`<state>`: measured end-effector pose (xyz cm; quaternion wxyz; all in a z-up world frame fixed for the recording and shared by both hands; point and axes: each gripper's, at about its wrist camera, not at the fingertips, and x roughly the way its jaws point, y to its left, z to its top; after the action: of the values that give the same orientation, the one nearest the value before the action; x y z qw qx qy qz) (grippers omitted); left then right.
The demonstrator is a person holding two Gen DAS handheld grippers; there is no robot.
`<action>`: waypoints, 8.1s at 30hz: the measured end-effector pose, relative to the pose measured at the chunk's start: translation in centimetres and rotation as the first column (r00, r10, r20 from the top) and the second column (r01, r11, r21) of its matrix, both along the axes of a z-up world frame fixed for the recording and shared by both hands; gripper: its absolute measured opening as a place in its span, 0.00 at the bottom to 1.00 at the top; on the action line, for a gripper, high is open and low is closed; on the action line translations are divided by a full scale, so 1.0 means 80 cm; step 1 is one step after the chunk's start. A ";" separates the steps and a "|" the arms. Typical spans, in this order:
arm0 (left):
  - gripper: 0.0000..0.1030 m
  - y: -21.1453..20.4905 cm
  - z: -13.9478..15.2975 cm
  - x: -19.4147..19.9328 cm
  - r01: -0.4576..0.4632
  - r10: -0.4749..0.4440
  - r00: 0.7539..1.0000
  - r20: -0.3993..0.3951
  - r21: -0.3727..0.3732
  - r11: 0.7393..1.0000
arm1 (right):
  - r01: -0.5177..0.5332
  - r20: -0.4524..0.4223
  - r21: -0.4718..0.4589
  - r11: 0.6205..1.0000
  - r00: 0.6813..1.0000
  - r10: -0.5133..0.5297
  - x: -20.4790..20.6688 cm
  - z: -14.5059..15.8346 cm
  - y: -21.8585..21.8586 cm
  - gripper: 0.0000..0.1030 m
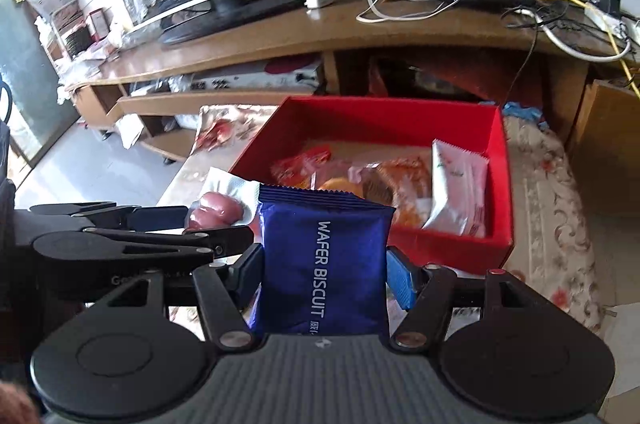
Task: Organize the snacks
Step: 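Lift the sausage pack and wafer biscuit over the red box with both grippers, then lower both packs into the red box and open both grippers, then grasp the gold packet with the left gripper while the right approaches the round bun pack, then close the right gripper on the round bun pack while the left holds the gold packet, then carry the gold packet and bun pack over the red box with both grippers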
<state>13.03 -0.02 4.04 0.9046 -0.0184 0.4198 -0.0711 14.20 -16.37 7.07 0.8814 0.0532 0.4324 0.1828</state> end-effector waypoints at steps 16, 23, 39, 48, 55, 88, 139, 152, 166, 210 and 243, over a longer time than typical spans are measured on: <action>0.72 -0.027 -0.001 0.056 0.016 -0.017 1.000 0.011 0.033 0.999 | 0.078 0.043 -0.058 0.995 0.996 -0.076 0.048 -0.001 -0.021 0.60; 0.72 -0.031 -0.008 0.073 0.014 -0.014 1.000 0.004 0.057 0.998 | 0.084 0.066 -0.111 0.990 0.995 -0.077 0.063 -0.005 -0.019 0.60; 0.72 -0.026 -0.032 0.109 -0.022 0.025 0.999 -0.038 0.081 0.996 | 0.075 0.060 -0.189 0.979 0.996 -0.065 0.104 -0.031 -0.006 0.60; 0.73 -0.023 -0.044 0.116 -0.029 0.035 0.998 -0.056 0.103 0.994 | 0.073 0.035 -0.214 0.974 0.997 -0.067 0.122 -0.050 0.000 0.60; 0.72 -0.025 -0.048 0.116 -0.022 0.029 0.998 -0.060 0.122 0.992 | 0.079 0.020 -0.220 0.972 0.997 -0.077 0.131 -0.059 -0.002 0.60; 0.84 -0.022 -0.010 0.061 0.024 -0.026 1.000 0.014 0.106 0.994 | 0.112 0.106 -0.274 0.955 0.991 -0.086 0.085 -0.027 -0.003 0.64; 0.46 0.017 -0.088 -0.032 0.134 -0.119 0.954 -0.275 0.037 0.990 | -0.083 -0.147 -0.169 0.982 0.987 0.058 0.004 -0.063 0.007 0.67; 0.83 0.005 -0.096 -0.042 0.182 -0.156 0.945 -0.286 0.066 0.981 | -0.171 -0.238 -0.129 0.977 0.962 0.137 0.019 -0.092 0.031 0.75; 0.56 0.011 -0.095 -0.045 0.175 -0.148 0.948 -0.281 0.075 0.982 | -0.234 -0.224 -0.243 0.941 0.958 0.180 0.000 -0.106 0.047 0.53; 0.45 -0.013 -0.045 -0.051 0.101 -0.097 0.990 -0.106 0.029 0.994 | -0.056 -0.107 -0.169 0.984 0.994 0.038 -0.043 -0.053 -0.014 0.53; 0.44 -0.031 0.013 0.050 0.064 -0.063 0.998 0.032 -0.042 0.997 | 0.081 -0.014 -0.070 0.994 0.997 -0.082 0.070 -0.016 -0.029 0.53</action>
<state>17.05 -2.47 5.09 0.9077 -0.0233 0.4045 -0.1090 19.82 -18.67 5.82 0.8857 0.0418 0.4433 0.1310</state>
